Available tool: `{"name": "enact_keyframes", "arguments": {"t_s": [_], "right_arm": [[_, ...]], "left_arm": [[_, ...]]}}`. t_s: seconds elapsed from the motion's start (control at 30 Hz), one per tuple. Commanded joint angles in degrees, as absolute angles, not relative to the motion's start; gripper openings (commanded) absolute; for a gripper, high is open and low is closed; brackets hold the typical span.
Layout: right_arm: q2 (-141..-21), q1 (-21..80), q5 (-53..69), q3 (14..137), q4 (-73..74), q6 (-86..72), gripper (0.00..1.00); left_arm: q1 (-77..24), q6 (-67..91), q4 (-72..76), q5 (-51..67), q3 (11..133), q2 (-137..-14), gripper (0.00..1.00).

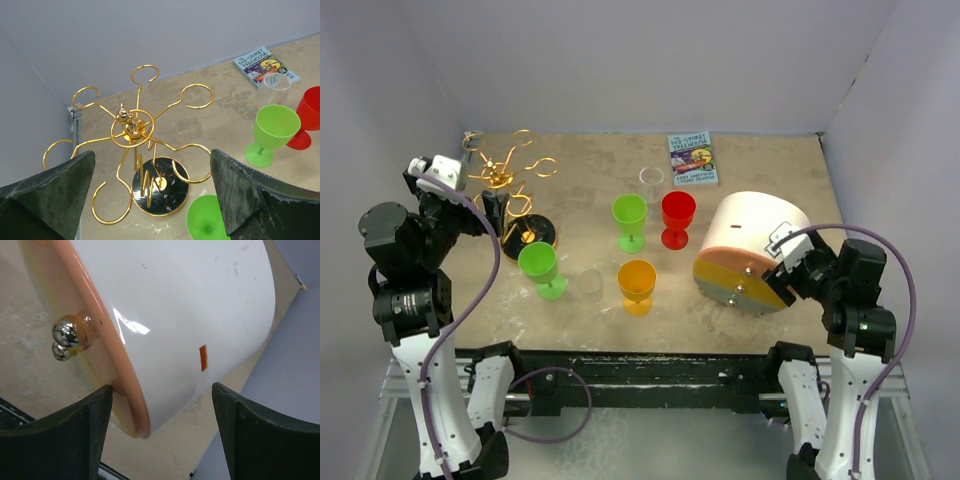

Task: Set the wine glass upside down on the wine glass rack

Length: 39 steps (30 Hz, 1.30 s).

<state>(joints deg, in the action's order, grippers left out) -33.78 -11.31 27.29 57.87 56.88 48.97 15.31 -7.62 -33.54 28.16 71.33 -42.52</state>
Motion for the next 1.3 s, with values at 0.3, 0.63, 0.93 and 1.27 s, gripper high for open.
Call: {"name": "enact_keyframes", "arguments": {"t_s": [0.3,0.63,0.93,1.27], "right_arm": [[-40.97,-11.69,-8.30,52.47,32.26,38.74,0.76],[-40.33,-11.69,-2.42,59.77,40.04,42.40,0.82],[-42.45,-11.69,23.73,74.92,54.24,39.38,0.95],[-51.46,-9.28,29.64,76.01,41.17,33.49,0.95]], "left_arm": [[15.64,-7.44,-30.92,29.74,69.57,-41.16,0.99],[15.68,-8.06,-31.13,29.92,68.93,-41.47,0.99],[15.71,-9.20,-33.49,28.88,72.86,-43.88,0.99],[15.69,-14.67,-36.73,24.52,79.21,-48.03,0.99]]}}
